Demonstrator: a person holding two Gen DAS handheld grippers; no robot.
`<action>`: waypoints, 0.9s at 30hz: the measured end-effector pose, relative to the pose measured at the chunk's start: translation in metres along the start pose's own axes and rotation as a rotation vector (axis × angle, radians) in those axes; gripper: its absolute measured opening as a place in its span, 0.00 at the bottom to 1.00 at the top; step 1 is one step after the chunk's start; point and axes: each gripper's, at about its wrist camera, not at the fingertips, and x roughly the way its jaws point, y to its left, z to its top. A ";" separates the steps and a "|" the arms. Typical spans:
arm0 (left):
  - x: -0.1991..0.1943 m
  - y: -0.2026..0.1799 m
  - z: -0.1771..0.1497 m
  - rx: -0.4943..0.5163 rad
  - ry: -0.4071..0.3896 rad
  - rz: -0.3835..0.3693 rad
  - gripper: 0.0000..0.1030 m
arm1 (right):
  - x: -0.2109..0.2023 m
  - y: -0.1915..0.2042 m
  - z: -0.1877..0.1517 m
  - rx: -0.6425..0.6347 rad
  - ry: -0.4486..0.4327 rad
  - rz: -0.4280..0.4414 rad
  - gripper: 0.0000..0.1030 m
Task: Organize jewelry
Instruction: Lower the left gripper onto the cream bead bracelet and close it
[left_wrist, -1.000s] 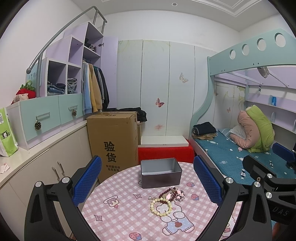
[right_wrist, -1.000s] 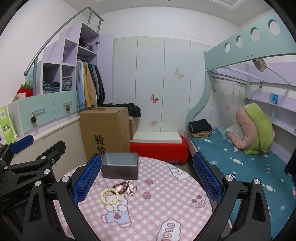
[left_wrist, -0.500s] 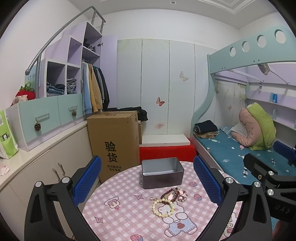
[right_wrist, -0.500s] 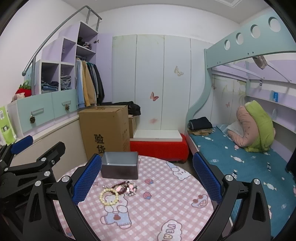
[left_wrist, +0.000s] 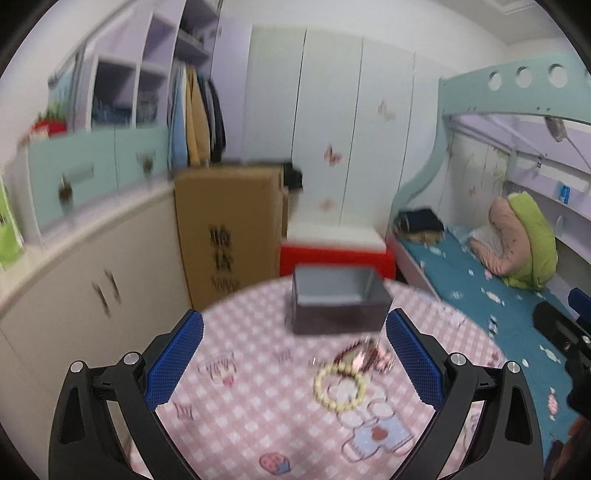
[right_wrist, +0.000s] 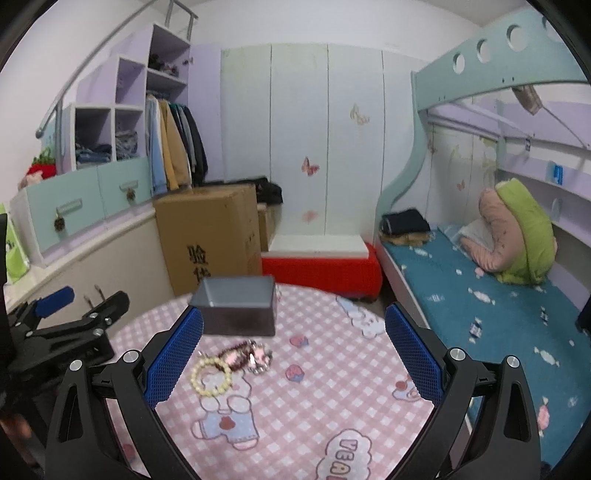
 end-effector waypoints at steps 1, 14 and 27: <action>0.009 0.006 -0.004 -0.011 0.040 -0.016 0.93 | 0.006 -0.002 -0.001 0.002 0.020 -0.002 0.93; 0.109 0.013 -0.049 -0.059 0.401 -0.010 0.93 | 0.085 -0.013 -0.048 0.012 0.279 0.011 0.93; 0.153 0.005 -0.067 0.066 0.490 0.049 0.95 | 0.140 -0.017 -0.053 0.046 0.363 0.105 0.93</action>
